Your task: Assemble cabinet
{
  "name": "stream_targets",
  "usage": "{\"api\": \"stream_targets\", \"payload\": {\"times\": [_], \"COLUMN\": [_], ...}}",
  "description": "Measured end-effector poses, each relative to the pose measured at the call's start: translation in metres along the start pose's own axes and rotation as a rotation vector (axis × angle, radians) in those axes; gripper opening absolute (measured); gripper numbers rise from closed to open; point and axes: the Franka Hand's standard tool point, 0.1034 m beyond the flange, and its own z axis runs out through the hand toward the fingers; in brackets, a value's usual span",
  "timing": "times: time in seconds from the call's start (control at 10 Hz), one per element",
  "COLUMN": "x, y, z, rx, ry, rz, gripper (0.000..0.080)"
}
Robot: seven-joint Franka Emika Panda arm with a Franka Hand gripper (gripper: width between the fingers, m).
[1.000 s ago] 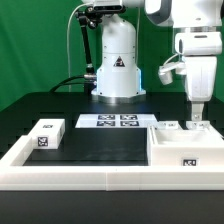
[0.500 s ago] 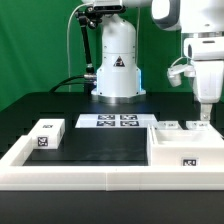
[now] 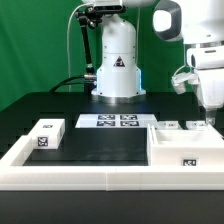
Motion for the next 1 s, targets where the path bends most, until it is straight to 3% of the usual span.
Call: {"api": "stream_targets", "payload": {"times": [0.6, 0.8, 1.0], "x": [-0.007, -0.008, -0.01], "y": [-0.01, -0.01, -0.01], "z": [0.018, 0.019, 0.021], "rx": [0.04, 0.043, 0.045], "ry": [-0.006, -0.006, -0.006], "rz": [0.015, 0.018, 0.023], "gripper": [0.0796, 0.0785, 0.0434]}}
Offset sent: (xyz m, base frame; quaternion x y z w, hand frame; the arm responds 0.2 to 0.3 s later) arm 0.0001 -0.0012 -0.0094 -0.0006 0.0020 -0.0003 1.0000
